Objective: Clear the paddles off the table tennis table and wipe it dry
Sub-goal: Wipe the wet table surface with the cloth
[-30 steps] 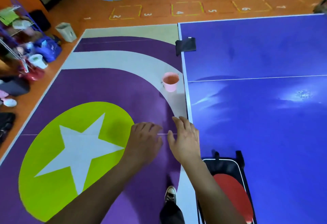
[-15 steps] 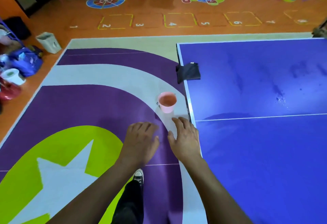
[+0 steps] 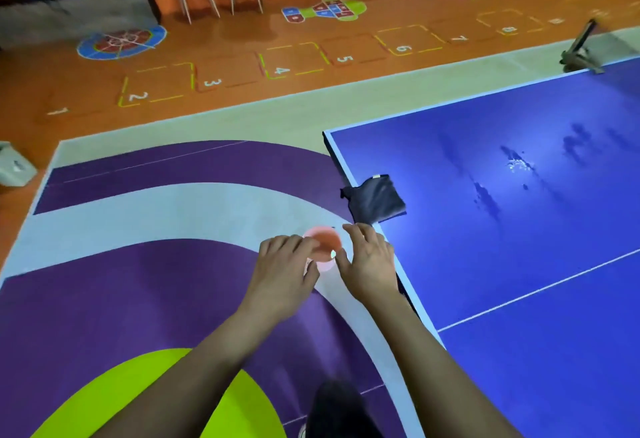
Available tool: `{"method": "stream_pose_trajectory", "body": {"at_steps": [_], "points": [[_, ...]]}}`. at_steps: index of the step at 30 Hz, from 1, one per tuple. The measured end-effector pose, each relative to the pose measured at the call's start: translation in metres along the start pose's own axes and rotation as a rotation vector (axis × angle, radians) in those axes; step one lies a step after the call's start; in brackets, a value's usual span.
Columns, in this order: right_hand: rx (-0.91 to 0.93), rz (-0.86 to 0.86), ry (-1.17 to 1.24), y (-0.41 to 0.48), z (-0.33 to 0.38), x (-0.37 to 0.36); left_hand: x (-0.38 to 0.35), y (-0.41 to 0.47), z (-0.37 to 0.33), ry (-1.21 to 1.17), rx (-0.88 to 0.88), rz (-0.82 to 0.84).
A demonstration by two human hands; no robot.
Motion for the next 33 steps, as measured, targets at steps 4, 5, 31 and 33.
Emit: {"method": "stream_pose_trajectory", "body": {"at_steps": [4,5,31,33], "points": [[-0.067,-0.002,-0.008,0.072,0.001,-0.023,-0.020,0.072,0.031,-0.034,-0.067,0.025],[-0.079,-0.001,-0.006,0.087,0.001,-0.028,-0.025,0.088,0.039,-0.032,-0.080,0.034],[-0.679,-0.258,0.104,0.463,0.009,-0.131,-0.154,0.524,0.229,-0.002,-0.569,0.333],[-0.821,-0.335,0.106,0.452,0.009,-0.132,-0.166,0.541,0.223,-0.029,-0.698,0.374]]}}
Point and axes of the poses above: each hand's wrist, its own y-axis towards the middle knuckle, its own x-axis out of the back of the hand, z = x × y, the point moved 9 cm from there along y, towards the middle knuckle, and after that the axes turned 6 degrees about -z, right-handed, at the moved point
